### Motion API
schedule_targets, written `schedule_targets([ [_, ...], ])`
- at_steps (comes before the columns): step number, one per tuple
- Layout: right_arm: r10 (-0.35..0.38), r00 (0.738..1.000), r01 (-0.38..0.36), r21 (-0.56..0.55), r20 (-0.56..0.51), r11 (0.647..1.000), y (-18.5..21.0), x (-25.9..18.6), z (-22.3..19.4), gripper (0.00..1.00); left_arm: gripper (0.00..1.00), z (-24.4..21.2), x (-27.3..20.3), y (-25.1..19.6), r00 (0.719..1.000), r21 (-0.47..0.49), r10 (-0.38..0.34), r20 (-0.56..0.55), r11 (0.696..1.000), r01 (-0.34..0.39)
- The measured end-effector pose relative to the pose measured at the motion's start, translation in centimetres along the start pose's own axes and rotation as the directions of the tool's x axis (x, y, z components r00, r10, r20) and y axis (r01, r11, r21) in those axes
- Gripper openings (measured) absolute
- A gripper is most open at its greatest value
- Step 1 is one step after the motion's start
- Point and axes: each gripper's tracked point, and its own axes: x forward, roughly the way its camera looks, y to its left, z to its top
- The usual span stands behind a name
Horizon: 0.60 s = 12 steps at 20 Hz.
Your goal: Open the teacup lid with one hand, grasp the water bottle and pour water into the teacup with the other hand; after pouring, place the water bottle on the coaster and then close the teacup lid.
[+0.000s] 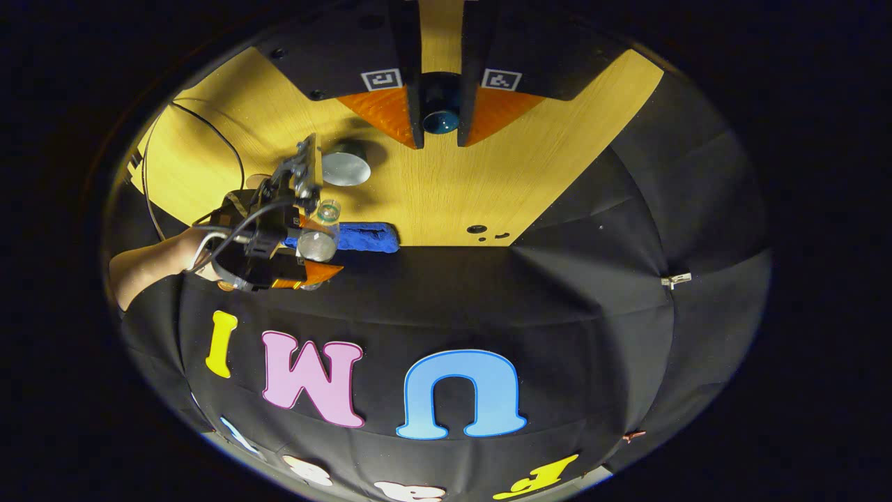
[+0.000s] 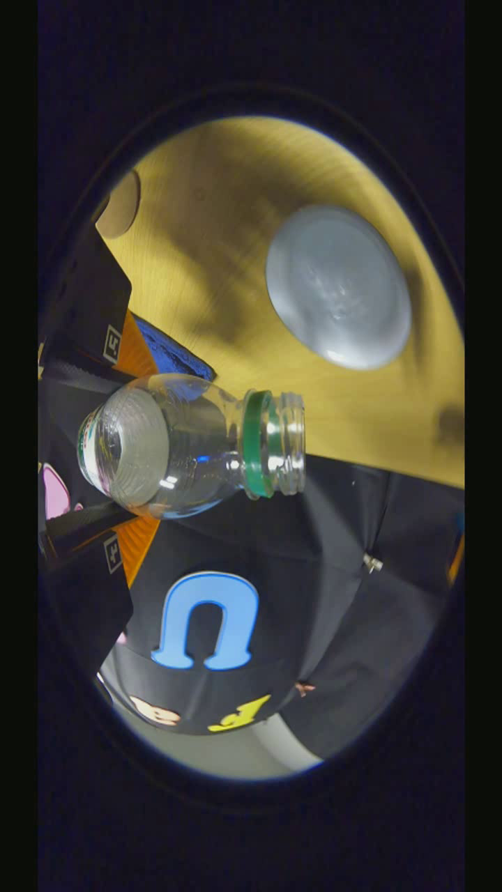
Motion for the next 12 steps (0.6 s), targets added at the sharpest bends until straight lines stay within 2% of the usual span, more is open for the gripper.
schedule_targets([
  [2,0.032,0.999,-0.027,0.160,-0.033,0.987,-0.6,-0.9,-0.5,0.73,0.27,0.3,0.1,-0.4,1.000,-0.008,0.004,0.005,1.000,-0.004],
  [3,0.061,0.997,-0.047,0.252,-0.049,0.966,-0.4,-1.2,-0.9,0.73,0.27,0.4,0.1,-0.5,1.000,-0.009,0.008,0.008,1.000,-0.008],
  [5,0.115,0.991,-0.075,0.412,-0.075,0.908,-0.5,-2.0,-1.8,0.73,0.27,0.9,0.3,-0.8,1.000,-0.011,0.017,0.019,1.000,-0.017],
  [7,0.154,0.984,-0.083,0.547,-0.086,0.833,-1.0,-2.7,-2.6,0.73,0.27,1.3,0.4,-1.3,0.999,-0.017,0.023,0.026,1.000,-0.022],
  [9,0.202,0.976,-0.093,0.682,-0.081,0.725,-0.7,-4.5,-3.6,0.73,0.27,1.9,0.3,-1.9,0.999,-0.019,0.027,0.035,0.999,-0.026],
  [10,0.217,0.972,-0.078,0.755,-0.088,0.651,-0.8,-5.1,-4.2,0.75,0.24,2.1,0.3,-2.2,0.999,-0.020,0.028,0.038,0.999,-0.027],
  [11,0.227,0.971,-0.067,0.817,-0.079,0.573,-0.8,-5.8,-4.4,0.71,0.27,2.3,0.4,-2.6,0.999,-0.022,0.029,0.042,0.999,-0.028],
  [12,0.235,0.970,-0.058,0.867,-0.069,0.495,-1.0,-6.4,-4.5,0.73,0.27,2.3,0.3,-3.1,0.999,-0.023,0.028,0.044,0.999,-0.027],
])
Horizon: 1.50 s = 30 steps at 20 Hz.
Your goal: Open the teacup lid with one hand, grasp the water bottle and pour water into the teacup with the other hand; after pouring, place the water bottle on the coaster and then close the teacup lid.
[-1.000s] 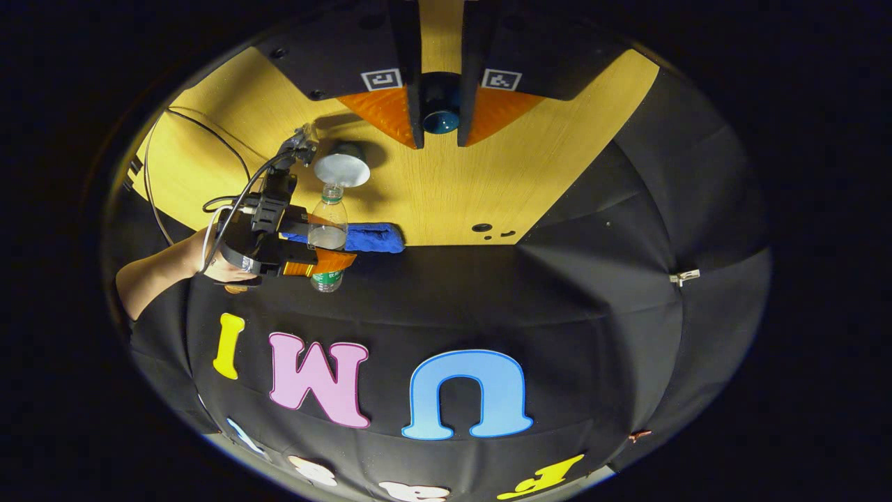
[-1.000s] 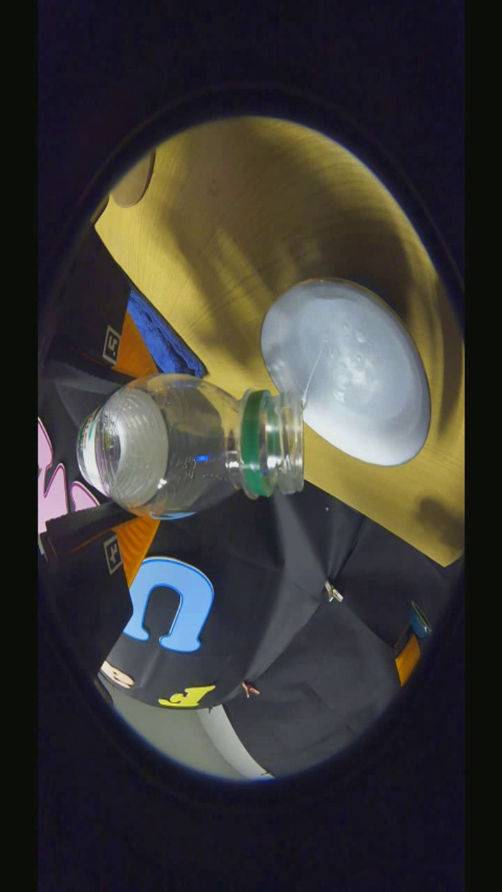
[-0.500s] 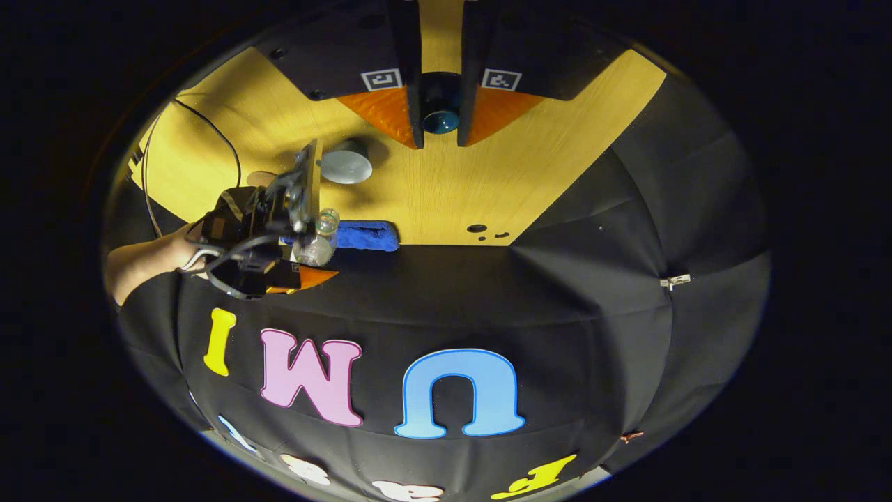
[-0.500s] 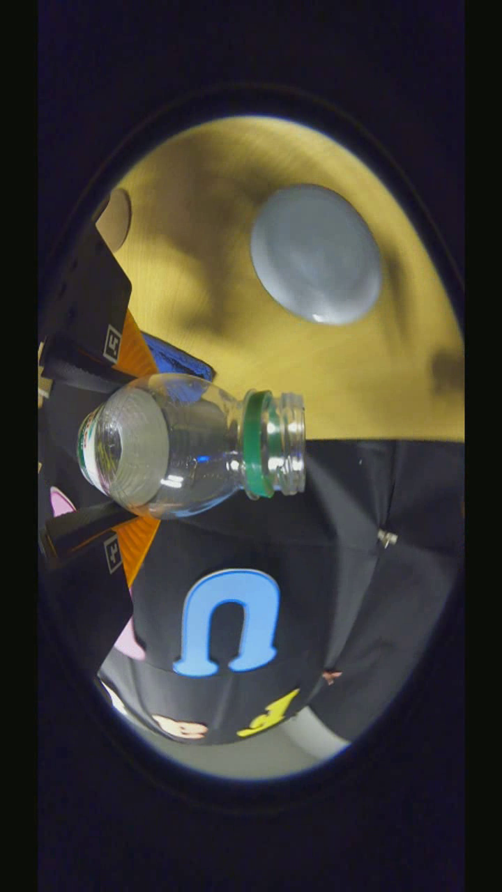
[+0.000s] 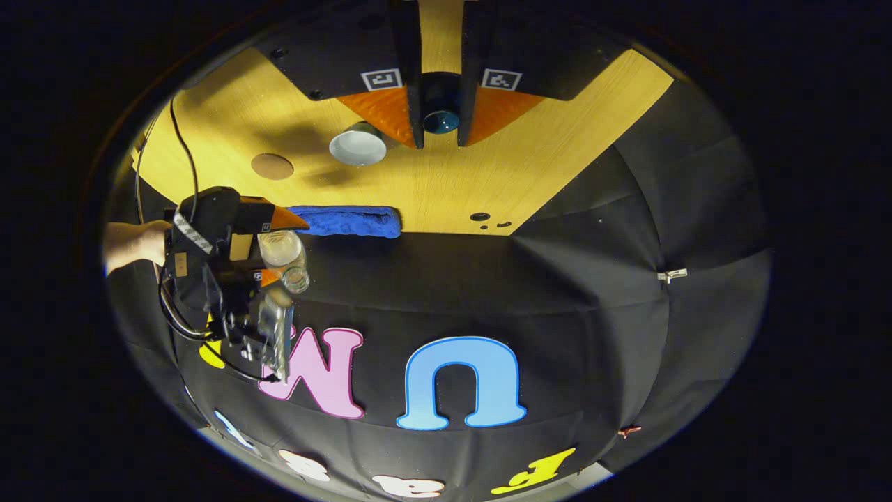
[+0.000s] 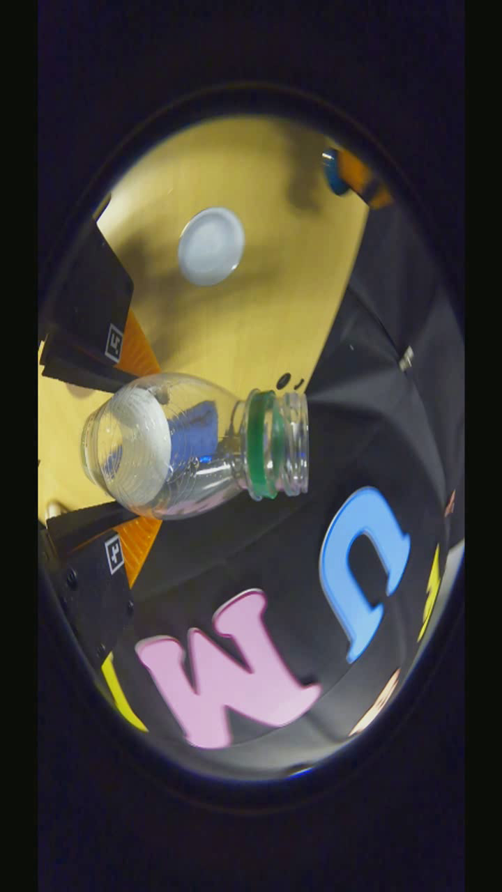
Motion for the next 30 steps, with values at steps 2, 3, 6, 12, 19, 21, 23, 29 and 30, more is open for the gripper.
schedule_targets([
  [2,0.007,1.000,-0.007,0.160,-0.001,0.987,-0.9,-1.5,-0.5,0.73,0.27,0.0,0.1,-1.0,1.000,-0.002,-0.004,-0.002,1.000,0.004],
  [3,0.015,1.000,-0.015,0.239,0.001,0.971,-1.2,-2.0,-0.9,0.73,0.24,0.0,0.3,-1.5,1.000,-0.004,-0.008,-0.003,1.000,0.008],
  [6,0.010,0.999,-0.025,0.474,0.035,0.880,-2.2,-2.5,-2.0,0.73,0.27,-0.2,0.9,-3.3,1.000,-0.016,-0.024,-0.008,1.000,0.024],
  [12,-0.045,0.998,-0.002,0.702,0.048,0.713,-4.0,-2.2,-6.4,0.74,0.23,-1.5,2.3,-5.9,0.999,-0.064,-0.029,-0.022,0.998,0.028],
  [19,-0.032,0.999,0.008,0.760,0.016,0.650,-2.4,-0.6,-10.5,0.75,0.27,-1.6,3.3,-5.8,1.000,-0.068,0.006,0.001,0.998,-0.006],
  [21,-0.017,1.000,-0.001,0.763,0.015,0.646,-1.7,0.2,-10.5,0.76,0.27,-1.9,3.5,-5.7,1.000,-0.073,0.014,-0.004,0.997,-0.014],
  [23,-0.013,1.000,0.007,0.750,0.002,0.661,-1.4,0.6,-10.8,0.76,0.27,-2.1,3.7,-5.6,1.000,-0.076,0.016,-0.009,0.997,-0.017],
  [29,0.008,1.000,-0.007,0.746,0.002,0.666,-0.9,0.8,-11.0,0.80,0.27,-2.2,4.6,-5.9,1.000,-0.072,0.005,-0.011,0.997,-0.006],
  [30,0.014,1.000,-0.008,0.745,-0.002,0.667,-0.8,0.9,-11.1,0.80,0.27,-2.2,4.8,-6.0,1.000,-0.069,0.004,-0.011,0.998,-0.005],
])
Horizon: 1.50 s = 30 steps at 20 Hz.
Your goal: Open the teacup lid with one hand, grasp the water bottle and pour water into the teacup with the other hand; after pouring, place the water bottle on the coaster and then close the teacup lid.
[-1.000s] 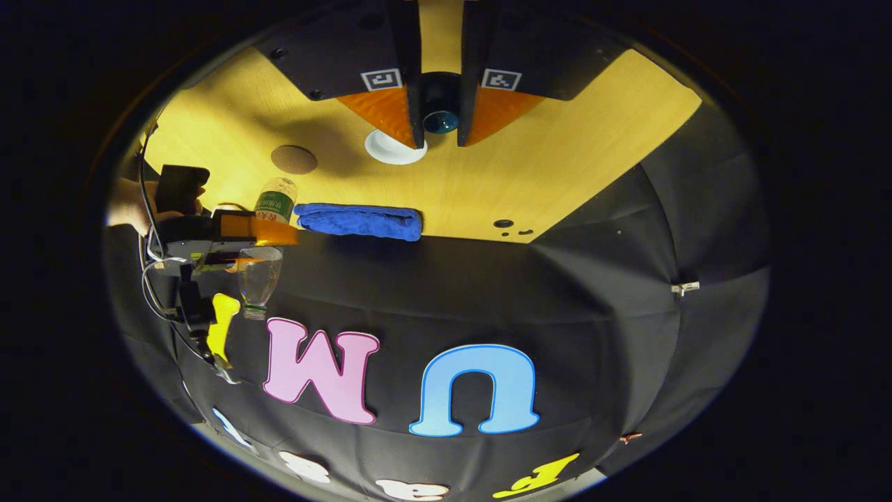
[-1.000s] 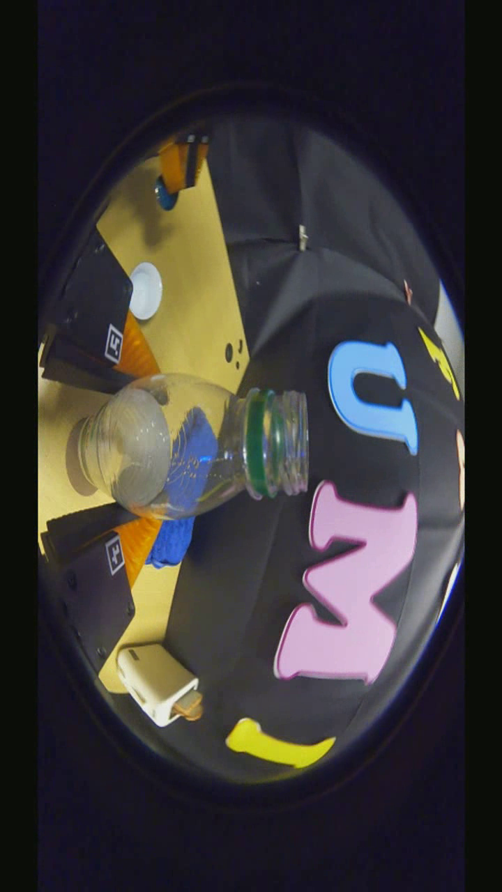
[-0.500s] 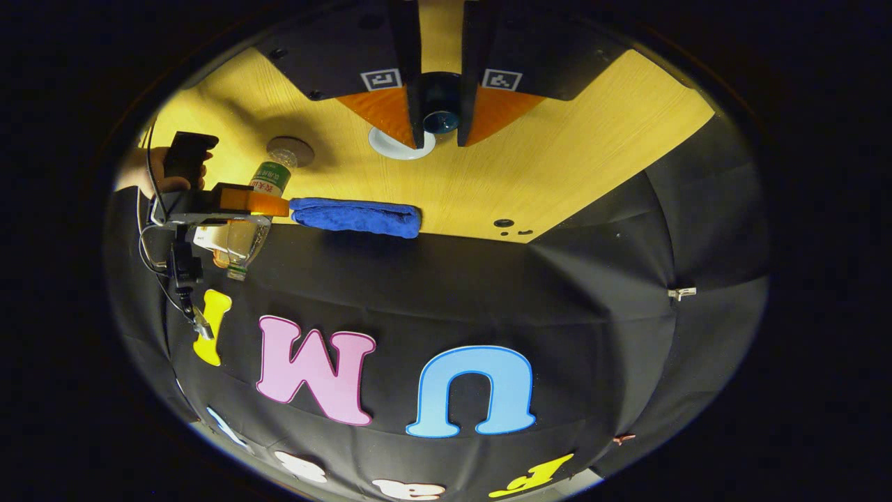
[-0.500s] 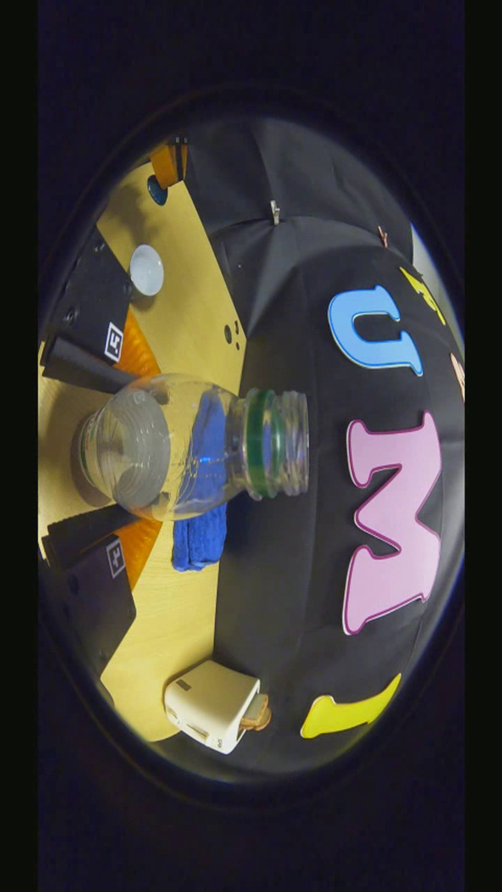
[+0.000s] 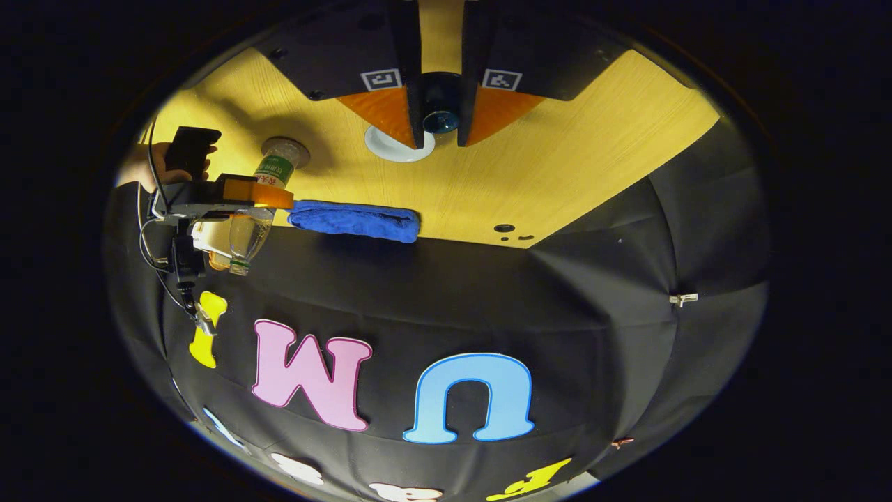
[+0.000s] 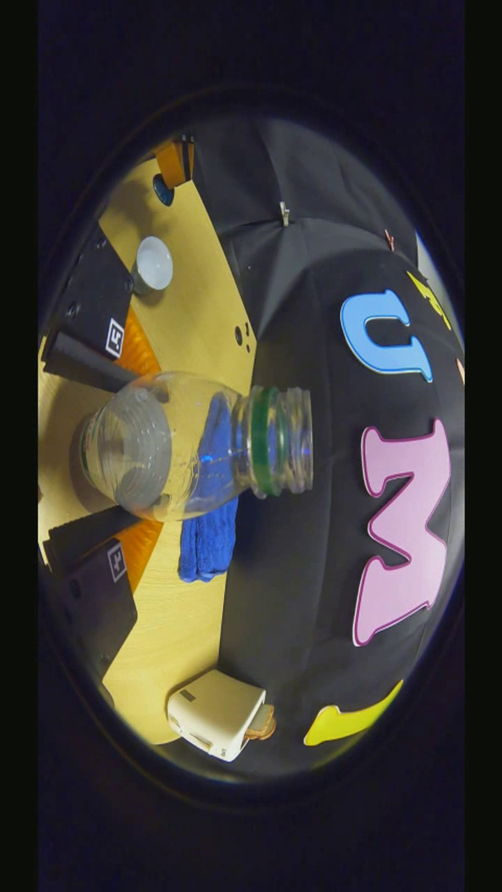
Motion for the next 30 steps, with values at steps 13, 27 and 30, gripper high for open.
schedule_targets([
  [13,-0.035,0.999,0.035,-0.048,-0.009,0.998,-0.3,-1.5,-1.0,1.00,0.27,1.2,0.2,-0.7,1.000,0.001,-0.002,0.025,1.000,0.002],
  [27,-0.045,0.997,0.046,0.005,-0.066,0.999,1.3,-9.6,-5.4,0.99,0.27,2.9,4.6,-4.0,0.996,0.009,-0.067,0.067,0.998,0.066],
  [30,-0.007,0.994,0.009,0.019,-0.108,1.000,3.1,-12.0,-7.0,0.96,0.27,2.2,6.4,-4.5,0.995,0.001,-0.074,0.063,0.997,0.074],
])
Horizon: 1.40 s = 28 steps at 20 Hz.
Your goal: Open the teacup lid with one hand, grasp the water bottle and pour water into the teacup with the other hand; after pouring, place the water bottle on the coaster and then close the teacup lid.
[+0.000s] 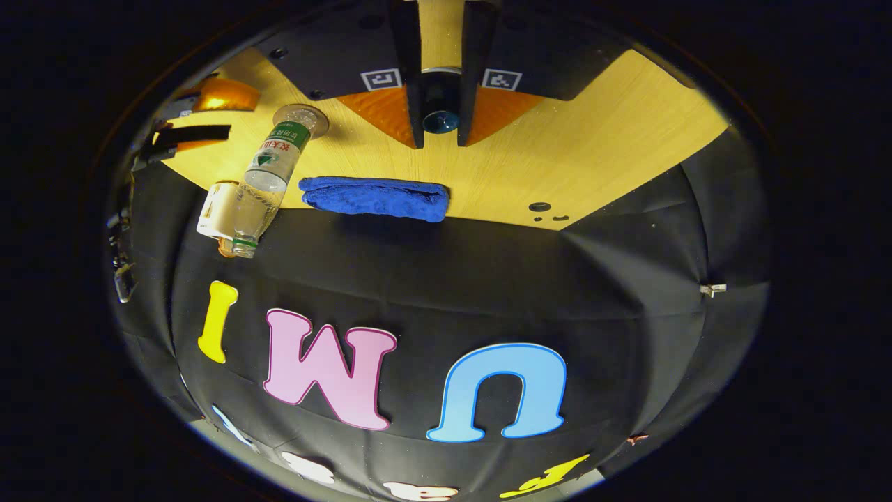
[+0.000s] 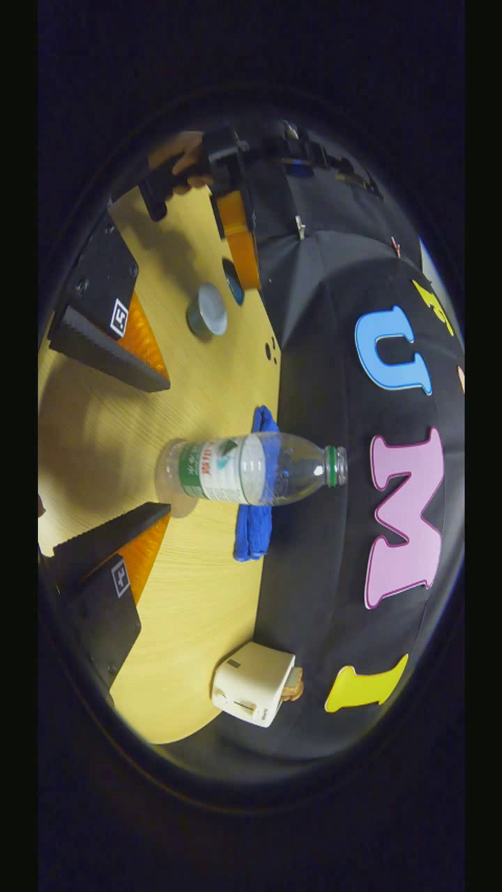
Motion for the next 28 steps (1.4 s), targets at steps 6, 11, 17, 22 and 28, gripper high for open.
schedule_targets([
  [6,0.048,0.996,-0.045,0.043,-0.080,0.998,1.5,-2.8,-2.7,0.98,0.27,-2.6,2.4,0.0,0.999,0.015,0.002,-0.041,1.000,-0.001],
  [11,0.048,0.996,-0.040,0.091,-0.078,0.995,1.6,-2.9,-2.3,1.00,0.28,-4.3,2.9,0.1,0.997,0.034,0.007,-0.083,0.999,-0.004],
  [17,0.040,0.996,-0.033,0.087,-0.075,0.996,1.4,-3.2,-2.1,0.99,0.35,-4.4,2.8,-0.2,0.996,0.035,-0.001,-0.090,0.999,0.005],
  [22,0.031,0.997,-0.024,0.092,-0.071,0.995,1.3,-3.9,-1.0,0.99,0.75,-2.4,1.4,0.2,0.998,0.048,0.004,-0.057,0.999,-0.001],
  [28,-0.016,1.000,0.016,0.086,0.006,0.996,-0.2,-6.4,6.0,0.99,0.97,4.3,-6.7,1.7,0.998,0.055,0.064,-0.019,0.996,-0.063],
])
